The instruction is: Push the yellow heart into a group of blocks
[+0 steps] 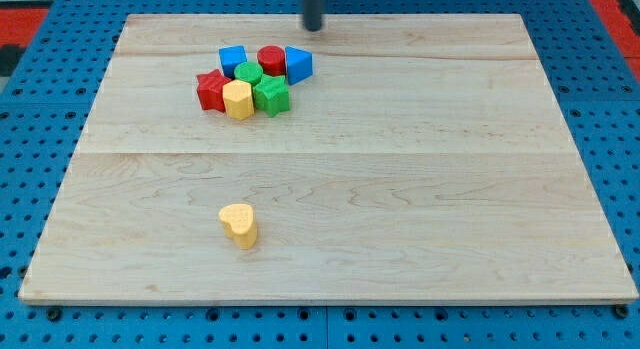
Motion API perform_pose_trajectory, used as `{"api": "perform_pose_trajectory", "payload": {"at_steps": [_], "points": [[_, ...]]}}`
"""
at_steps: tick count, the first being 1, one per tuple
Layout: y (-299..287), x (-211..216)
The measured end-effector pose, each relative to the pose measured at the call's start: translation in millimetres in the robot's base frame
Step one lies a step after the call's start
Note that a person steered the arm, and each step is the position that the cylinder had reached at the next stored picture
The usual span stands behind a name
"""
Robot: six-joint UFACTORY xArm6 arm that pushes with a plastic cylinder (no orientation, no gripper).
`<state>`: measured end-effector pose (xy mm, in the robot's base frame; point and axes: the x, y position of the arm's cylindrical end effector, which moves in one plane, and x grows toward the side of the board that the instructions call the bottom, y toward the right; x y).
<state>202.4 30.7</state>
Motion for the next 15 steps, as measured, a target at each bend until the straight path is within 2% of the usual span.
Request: {"api": "perform_pose_trajectory", "payload": {"at_steps": [1,4,5,6,7,8,9,10,11,12,13,14,15], "points": [[38.5,47.6],[40.2,313.2],[13.4,384.1],[-56.2,415.4],[-96.6,383.1],[-104.7,347.0],[-133.9,347.6],[-189.8,360.5],[-172.6,325.5],[-130.9,301.6],[-72.3,302.1],[-46.0,321.0],[-24.8,314.7]]}}
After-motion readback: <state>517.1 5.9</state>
